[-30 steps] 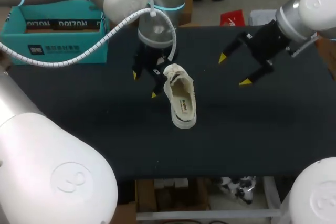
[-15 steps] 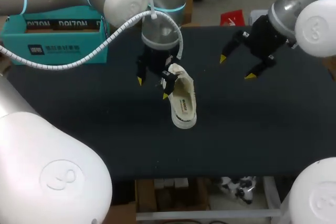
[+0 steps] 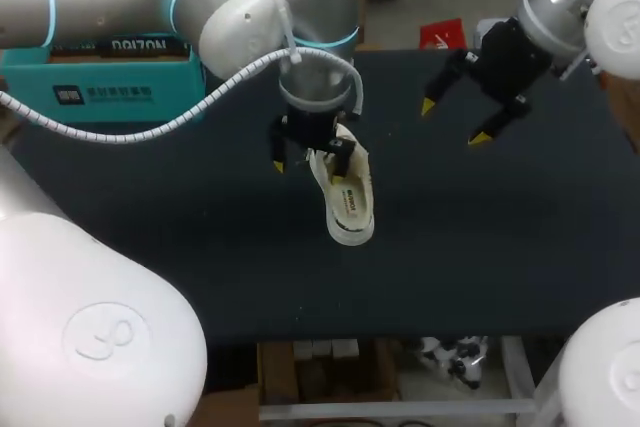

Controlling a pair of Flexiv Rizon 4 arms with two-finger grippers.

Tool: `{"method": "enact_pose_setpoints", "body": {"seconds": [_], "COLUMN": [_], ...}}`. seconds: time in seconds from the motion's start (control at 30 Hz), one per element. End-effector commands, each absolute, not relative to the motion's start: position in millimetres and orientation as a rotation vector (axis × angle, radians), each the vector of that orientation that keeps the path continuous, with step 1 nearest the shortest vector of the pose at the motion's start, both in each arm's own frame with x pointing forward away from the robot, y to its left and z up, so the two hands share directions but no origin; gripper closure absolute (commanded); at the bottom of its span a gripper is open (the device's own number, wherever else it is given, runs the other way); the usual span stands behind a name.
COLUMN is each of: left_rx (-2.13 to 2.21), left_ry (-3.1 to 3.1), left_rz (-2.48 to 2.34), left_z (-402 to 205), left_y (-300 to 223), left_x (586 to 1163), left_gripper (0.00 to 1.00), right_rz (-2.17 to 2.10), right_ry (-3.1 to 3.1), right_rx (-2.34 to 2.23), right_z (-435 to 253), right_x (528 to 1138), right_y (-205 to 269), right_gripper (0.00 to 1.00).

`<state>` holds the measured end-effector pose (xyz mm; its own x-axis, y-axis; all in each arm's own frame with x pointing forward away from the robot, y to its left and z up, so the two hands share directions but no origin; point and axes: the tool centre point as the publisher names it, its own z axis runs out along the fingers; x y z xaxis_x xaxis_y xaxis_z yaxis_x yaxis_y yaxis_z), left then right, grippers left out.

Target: Open the shoe tongue, take the insole out of the shoe, put the insole back into the shoe, and pack the shoe into the shoebox

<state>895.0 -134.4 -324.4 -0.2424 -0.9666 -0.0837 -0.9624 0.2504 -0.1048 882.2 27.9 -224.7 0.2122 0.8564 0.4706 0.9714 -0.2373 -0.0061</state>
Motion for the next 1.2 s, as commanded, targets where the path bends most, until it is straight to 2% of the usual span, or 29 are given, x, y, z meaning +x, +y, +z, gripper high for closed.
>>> {"method": "enact_pose_setpoints", "body": {"seconds": [0.03, 0.4, 0.43, 0.47, 0.5, 0.57, 0.67, 0.7, 0.73, 1.2], "left_rx": [-1.850, -1.960, -1.973, -1.974, -1.981, -1.990, -1.997, -1.999, -2.002, -2.068], "left_ry": [2.388, 2.379, 2.367, 2.366, 2.375, 2.379, 2.382, 2.385, 2.384, 2.358], "left_rz": [-0.093, -0.156, -0.157, -0.152, -0.158, -0.157, -0.158, -0.157, -0.155, -0.113], "left_z": [-330, -341, -341, -341, -342, -343, -344, -345, -345, -346], "left_y": [-128, -135, -136, -138, -139, -142, -146, -148, -149, -159], "left_x": [898, 918, 920, 922, 924, 927, 929, 930, 930, 920], "left_gripper": [0.00, 0.00, 0.03, 0.19, 0.29, 0.56, 0.71, 0.91, 1.00, 1.00], "right_rz": [-0.543, -0.561, -0.536, -0.515, -0.493, -0.455, -0.434, -0.436, -0.428, -0.460], "right_ry": [-1.763, -2.014, -2.053, -2.098, -2.130, -2.188, -2.255, -2.275, -2.295, -2.539], "right_rx": [-2.193, -2.079, -2.067, -2.041, -2.023, -2.002, -1.956, -1.937, -1.924, -1.673], "right_z": [-221, -213, -212, -212, -212, -213, -213, -213, -213, -218], "right_x": [881, 876, 876, 875, 875, 874, 873, 873, 873, 869], "right_y": [29, 15, 16, 17, 18, 16, 14, 12, 11, -13], "right_gripper": [0.00, 0.00, 0.00, 0.00, 0.00, 0.00, 0.00, 0.00, 0.00, 0.00]}}
